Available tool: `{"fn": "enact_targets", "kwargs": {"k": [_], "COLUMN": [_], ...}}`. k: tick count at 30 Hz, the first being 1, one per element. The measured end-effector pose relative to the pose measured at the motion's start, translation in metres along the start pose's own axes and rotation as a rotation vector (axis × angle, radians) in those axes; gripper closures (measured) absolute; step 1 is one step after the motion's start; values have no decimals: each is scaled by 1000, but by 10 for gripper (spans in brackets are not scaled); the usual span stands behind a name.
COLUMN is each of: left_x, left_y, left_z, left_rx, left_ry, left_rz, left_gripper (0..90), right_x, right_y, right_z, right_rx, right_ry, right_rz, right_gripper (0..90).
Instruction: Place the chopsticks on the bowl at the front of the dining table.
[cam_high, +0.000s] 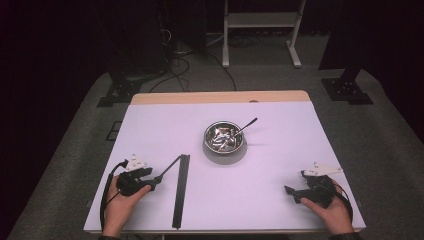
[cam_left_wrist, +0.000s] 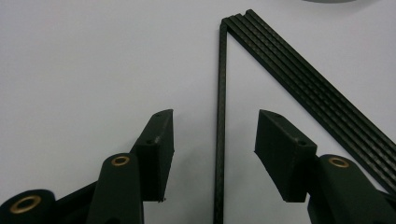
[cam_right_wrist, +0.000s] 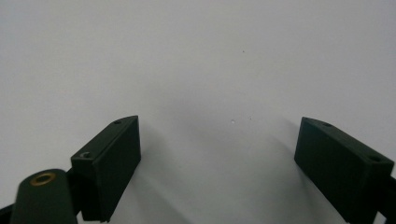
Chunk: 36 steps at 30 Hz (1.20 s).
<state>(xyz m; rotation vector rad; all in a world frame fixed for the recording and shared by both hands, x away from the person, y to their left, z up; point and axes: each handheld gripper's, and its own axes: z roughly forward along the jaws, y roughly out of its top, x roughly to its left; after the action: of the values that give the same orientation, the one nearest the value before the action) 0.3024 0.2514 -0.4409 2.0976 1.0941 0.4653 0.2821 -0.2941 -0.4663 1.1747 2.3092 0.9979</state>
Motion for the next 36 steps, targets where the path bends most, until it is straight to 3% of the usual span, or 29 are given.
{"fn": "enact_targets", "kwargs": {"k": [8,11,16,23,24,36], "left_x": [-3,-3,-1,-1,-1,1], "left_y": [3,3,4,3,3,5], "left_z": [9,10,11,11,11,13], "left_rx": [56,57,76,77,77,81], "left_ry": [28,6,-30,1,5,-8], "left_rz": [36,39,19,20,18,-1], "left_gripper": [504,520,565,644,694,845], "right_x": [0,0,0,0,0,0], "right_y": [0,0,0,0,0,0], "right_z": [0,0,0,0,0,0], "right_rx": [0,0,0,0,0,0], "right_ry": [0,0,0,0,0,0], "right_rz": [0,0,0,0,0,0], "right_gripper": [127,126,127,127,127,127]}}
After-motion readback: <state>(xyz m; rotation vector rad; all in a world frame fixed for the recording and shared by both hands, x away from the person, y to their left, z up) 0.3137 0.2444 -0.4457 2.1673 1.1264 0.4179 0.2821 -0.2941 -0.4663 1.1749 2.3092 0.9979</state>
